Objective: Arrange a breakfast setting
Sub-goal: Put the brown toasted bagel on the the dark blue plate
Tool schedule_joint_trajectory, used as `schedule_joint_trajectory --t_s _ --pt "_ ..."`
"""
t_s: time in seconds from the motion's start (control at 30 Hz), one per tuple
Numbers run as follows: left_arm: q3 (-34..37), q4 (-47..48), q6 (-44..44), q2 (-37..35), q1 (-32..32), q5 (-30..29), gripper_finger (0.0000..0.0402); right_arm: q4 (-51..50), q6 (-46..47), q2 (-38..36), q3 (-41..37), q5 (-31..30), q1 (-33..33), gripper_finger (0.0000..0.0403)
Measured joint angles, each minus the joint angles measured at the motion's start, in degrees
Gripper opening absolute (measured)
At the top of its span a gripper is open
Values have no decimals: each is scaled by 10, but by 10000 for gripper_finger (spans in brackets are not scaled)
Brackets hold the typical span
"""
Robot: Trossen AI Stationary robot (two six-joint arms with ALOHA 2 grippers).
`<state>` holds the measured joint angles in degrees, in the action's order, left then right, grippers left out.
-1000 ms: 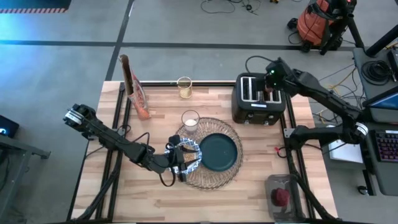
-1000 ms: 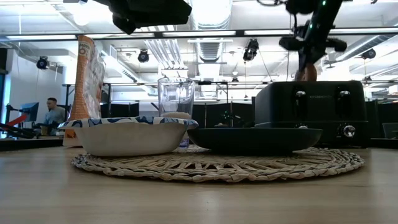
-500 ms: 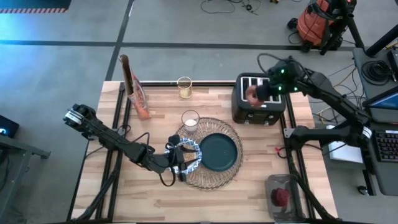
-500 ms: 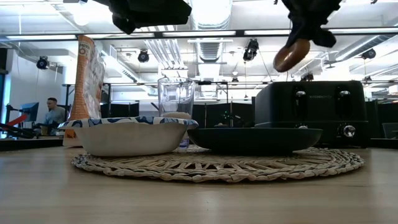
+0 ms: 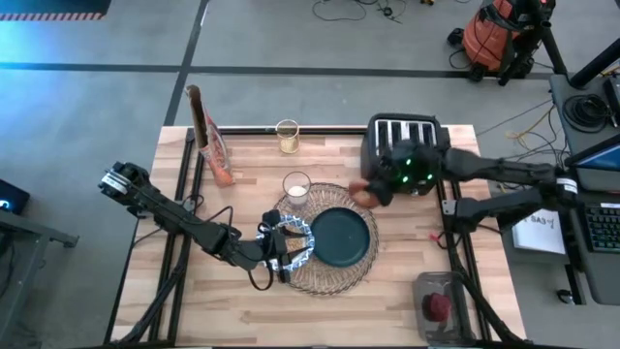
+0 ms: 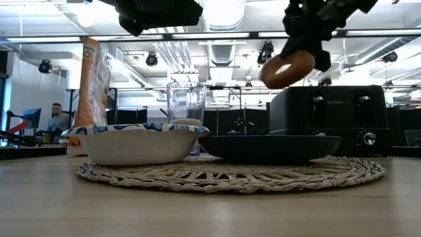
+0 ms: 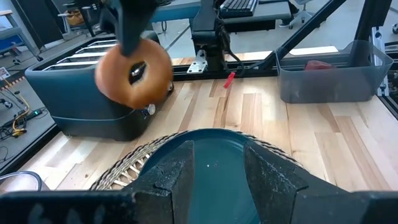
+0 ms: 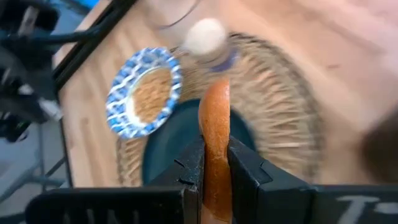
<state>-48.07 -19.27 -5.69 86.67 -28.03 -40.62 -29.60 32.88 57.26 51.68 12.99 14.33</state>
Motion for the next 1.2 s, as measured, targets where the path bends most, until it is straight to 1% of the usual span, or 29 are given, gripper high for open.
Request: schedule_joint_trajectory --t_s 0.17,0.27,0.37,0.47,0.63,0.9,1.07,1.2 --pt "0 0 0 0 0 0 123 87 25 35 -31 -6 -70 38" --pt "0 0 0 0 0 0 123 108 32 60 -38 -14 -105 38" --pt "0 0 0 0 0 0 123 126 35 87 -40 -37 -136 38" --pt "0 0 -4 0 -1 0 123 150 35 118 -40 -46 -156 38" --pt "0 1 -4 0 -3 0 123 174 38 168 -39 -71 -169 38" --pt "0 2 -4 0 -6 0 123 203 72 240 -39 -70 -169 38" --pt "0 3 -4 0 -6 -2 123 221 80 260 -37 -64 -168 38" --pt "0 3 -4 0 -6 -2 123 231 79 260 -37 -52 -169 38"
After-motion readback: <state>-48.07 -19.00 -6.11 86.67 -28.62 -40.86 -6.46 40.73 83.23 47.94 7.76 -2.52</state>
